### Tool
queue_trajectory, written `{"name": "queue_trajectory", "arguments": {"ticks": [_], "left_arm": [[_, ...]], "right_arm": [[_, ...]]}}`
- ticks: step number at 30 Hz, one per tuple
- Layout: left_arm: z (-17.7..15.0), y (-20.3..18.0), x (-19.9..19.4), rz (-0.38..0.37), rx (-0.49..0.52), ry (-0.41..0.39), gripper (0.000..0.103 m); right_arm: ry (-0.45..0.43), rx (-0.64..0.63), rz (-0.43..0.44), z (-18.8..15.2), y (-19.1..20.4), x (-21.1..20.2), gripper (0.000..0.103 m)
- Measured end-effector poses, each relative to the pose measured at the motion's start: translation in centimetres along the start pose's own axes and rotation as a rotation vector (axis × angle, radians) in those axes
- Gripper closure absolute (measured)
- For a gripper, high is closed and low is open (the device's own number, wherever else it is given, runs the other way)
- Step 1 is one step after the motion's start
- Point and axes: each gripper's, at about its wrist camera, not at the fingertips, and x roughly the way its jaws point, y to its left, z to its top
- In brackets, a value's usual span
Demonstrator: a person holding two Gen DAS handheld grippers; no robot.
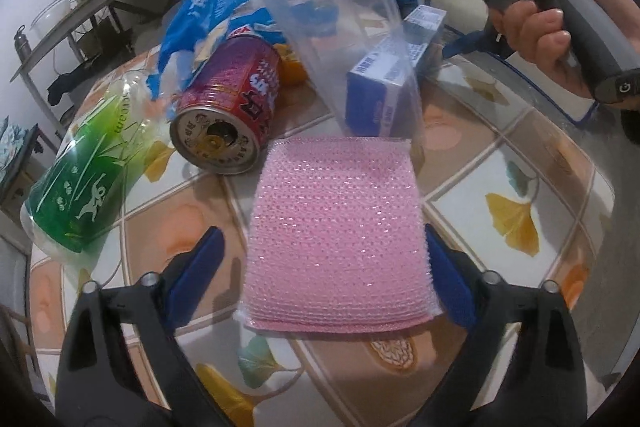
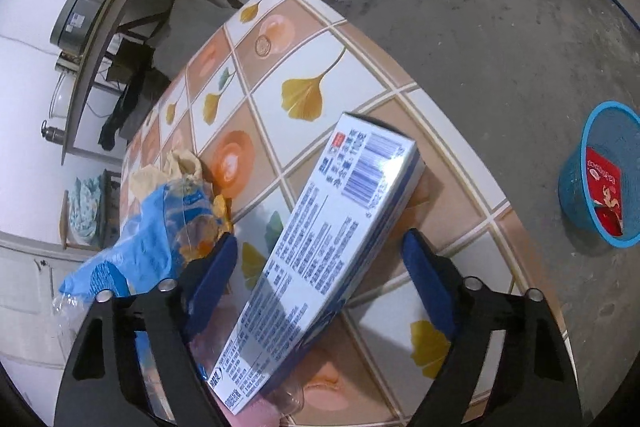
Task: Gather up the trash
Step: 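Grasp the pink scrubber pad with the left tool while the right tool grasps the white toothpaste box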
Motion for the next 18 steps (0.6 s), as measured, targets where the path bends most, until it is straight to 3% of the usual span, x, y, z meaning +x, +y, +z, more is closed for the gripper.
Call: {"name": "queue_trajectory", "arguments": {"ticks": [2,6,12,18], "left_arm": [[-0.1,0.1,0.2,-0.009,-0.007,0.008,0.025],[-0.5,-0.3,0.1,0.015,-0.003,0.0,0.026],[-0.8,-0.9,0.0,0.036,-0.012,-0.008,0.027],[-0.9,-1.3,-0.5,0.028,-0.024,-0.013,0.028]], "right_arm": [[0.0,0.007,0.002,0.1,-0.1,0.1,0.03],[-0.004,0.014,-0.01,0.3,-0.2,0.2,0.042],[-0.005,0.024,0.017,0.3,-0.5,0.2,0.047],[-0.017,0.021,0.069,0.3,-0.4,-0.5,0.062]]}}
